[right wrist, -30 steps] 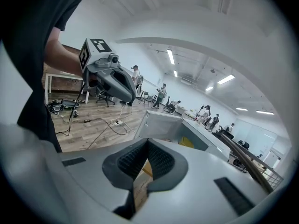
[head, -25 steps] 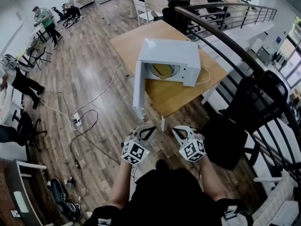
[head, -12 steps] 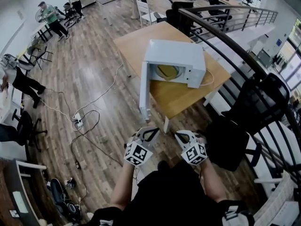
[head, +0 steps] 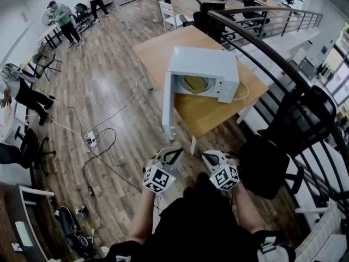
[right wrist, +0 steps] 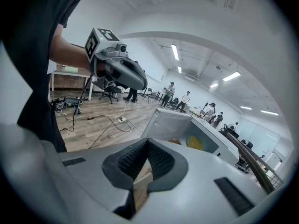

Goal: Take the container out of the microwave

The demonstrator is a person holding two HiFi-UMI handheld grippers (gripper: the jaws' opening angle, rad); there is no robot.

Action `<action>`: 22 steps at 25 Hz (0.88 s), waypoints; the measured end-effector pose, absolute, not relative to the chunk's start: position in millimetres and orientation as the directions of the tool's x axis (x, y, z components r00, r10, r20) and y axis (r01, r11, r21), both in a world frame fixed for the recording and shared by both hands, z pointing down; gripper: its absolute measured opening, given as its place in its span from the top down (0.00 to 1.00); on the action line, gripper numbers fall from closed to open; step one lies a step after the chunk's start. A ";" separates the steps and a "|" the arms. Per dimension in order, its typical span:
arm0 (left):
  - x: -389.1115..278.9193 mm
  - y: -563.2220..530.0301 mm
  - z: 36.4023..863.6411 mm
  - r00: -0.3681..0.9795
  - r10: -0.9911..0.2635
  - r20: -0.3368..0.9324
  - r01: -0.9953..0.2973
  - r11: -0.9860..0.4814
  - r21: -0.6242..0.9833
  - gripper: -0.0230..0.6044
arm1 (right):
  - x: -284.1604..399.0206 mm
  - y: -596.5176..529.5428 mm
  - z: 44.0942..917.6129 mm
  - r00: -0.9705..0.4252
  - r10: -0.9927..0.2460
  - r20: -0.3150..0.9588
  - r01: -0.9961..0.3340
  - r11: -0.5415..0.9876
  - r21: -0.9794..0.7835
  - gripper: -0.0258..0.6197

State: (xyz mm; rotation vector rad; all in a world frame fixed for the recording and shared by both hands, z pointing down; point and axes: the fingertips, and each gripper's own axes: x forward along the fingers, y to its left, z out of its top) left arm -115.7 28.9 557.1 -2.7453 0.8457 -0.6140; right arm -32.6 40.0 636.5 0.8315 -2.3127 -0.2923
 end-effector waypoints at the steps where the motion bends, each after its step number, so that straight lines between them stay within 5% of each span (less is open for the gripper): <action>1: -115.5 27.1 556.2 0.749 -0.576 0.328 -0.491 -0.814 -0.309 0.96 | -32.3 38.9 637.6 -0.584 -0.632 0.509 -0.487 0.775 0.403 0.96; 22: -87.4 -28.6 551.0 0.746 -0.569 0.346 -0.476 -0.819 -0.321 0.96 | -1.4 -17.6 646.5 -0.580 -0.638 0.506 -0.517 0.769 0.376 0.96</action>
